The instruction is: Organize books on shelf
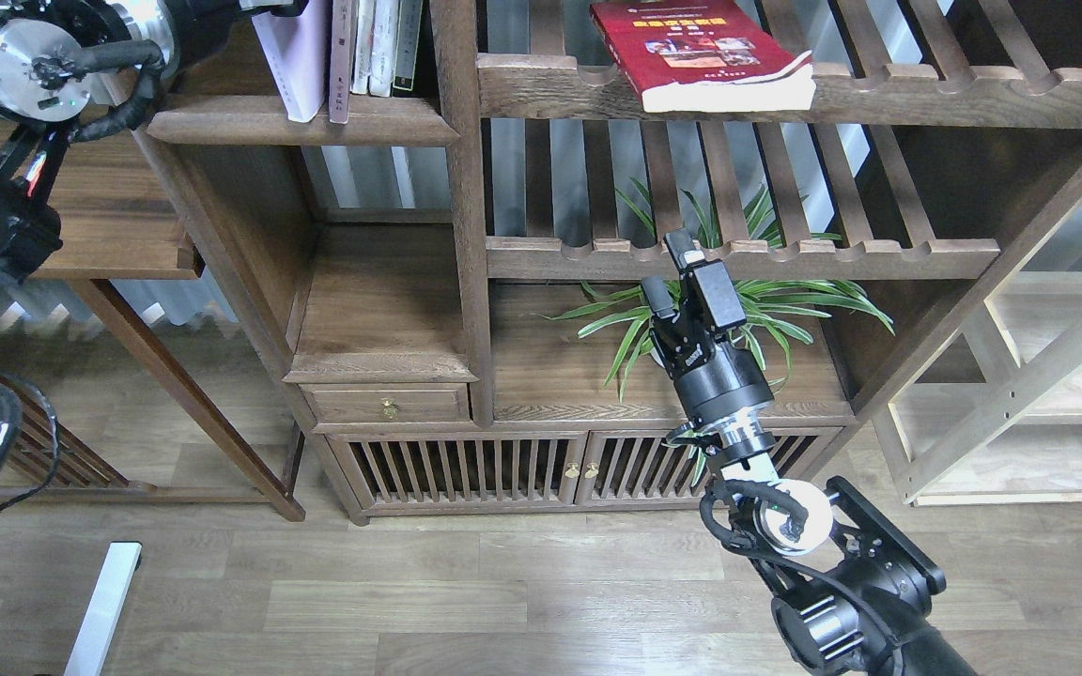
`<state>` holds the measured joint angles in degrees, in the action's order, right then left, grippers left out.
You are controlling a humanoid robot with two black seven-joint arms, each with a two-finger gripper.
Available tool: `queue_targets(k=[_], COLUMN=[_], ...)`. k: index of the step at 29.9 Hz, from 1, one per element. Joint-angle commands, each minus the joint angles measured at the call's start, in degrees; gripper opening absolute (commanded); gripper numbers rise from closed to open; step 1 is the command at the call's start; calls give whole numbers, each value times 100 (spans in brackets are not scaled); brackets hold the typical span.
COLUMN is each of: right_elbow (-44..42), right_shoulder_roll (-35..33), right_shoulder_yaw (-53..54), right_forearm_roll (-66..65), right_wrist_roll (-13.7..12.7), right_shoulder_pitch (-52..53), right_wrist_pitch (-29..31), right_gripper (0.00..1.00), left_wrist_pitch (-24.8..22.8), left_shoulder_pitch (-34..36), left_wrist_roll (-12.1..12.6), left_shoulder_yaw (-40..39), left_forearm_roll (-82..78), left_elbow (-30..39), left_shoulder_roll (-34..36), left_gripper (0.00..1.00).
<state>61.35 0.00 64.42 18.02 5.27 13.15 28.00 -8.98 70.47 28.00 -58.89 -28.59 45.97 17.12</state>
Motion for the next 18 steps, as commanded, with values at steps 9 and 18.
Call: queue_targets(k=[9,18], right_elbow=[-1,-1], right_shoulder_roll=[0,0], right_shoulder_yaw=[-79,-61], right_forearm_roll=[-9,0], right_wrist_roll=[0,0], right_shoulder_pitch=[3,-5], right_wrist_pitch=[0,0], right_gripper=[98,98], left_wrist_pitch=[19,19], left_shoulder_pitch=[-16,-16], left_wrist_roll=[0,0], left_shoulder_yaw=[18,88], left_forearm_roll=[-6,3], left_elbow=[61,105], left_shoulder_roll=[81,63], left_gripper=[99,99])
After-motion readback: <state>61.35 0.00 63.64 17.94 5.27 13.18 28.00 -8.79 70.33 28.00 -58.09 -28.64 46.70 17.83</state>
